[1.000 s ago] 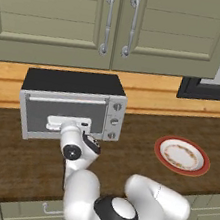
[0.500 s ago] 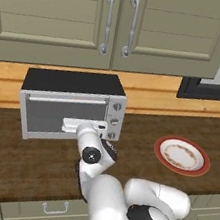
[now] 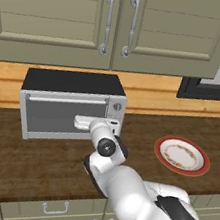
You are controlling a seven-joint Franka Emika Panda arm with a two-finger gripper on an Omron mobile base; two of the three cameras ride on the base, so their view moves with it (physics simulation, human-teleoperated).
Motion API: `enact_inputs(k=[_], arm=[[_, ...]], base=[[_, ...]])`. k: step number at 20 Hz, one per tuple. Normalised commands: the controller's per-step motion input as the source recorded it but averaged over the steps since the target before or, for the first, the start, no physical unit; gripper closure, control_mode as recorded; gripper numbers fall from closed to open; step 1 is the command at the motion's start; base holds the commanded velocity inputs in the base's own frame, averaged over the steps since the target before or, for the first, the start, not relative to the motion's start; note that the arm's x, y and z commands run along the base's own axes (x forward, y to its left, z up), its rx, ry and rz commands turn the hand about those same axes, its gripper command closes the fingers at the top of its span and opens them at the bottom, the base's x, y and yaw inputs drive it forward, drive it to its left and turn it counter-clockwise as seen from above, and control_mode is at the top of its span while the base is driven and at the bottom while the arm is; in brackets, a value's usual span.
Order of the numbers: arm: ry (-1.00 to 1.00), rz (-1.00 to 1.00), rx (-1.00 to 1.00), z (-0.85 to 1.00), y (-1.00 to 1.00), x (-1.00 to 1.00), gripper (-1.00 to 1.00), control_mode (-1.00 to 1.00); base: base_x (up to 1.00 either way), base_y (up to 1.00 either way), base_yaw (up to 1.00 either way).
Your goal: Pick up the kebab skewer and baguette bread, and place them inside the toaster oven. Close the toaster oven door and start by setting the timer.
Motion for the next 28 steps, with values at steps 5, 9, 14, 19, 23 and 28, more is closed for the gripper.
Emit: enact_inputs(k=[5,9,14,19,23,28], arm=[[0.05,0.0,0.0,0.0,-0.49,-0.12,-1.0,-1.0],[0.01,0.0,0.0,-0.01,-0.26,-0.02,-1.0,-1.0],[0.0,0.04,0.0,-0.11,-0.12,0.0,-1.0,-1.0],[0.0,0.04,0.0,-0.16,-0.2,0.0,-1.0,-1.0],[0.0,0.01,0.0,-0.31,-0.15,0.0,-1.0,-1.0],[-0.02,0.0,0.0,-0.39,-0.22,0.0,-1.0,-1.0]], base=[[0.0,0.0,0.0],[0.0,0.0,0.0],[0.0,0.0,0.0],[0.0,0.0,0.0],[0.0,0.0,0.0],[0.0,0.0,0.0]])
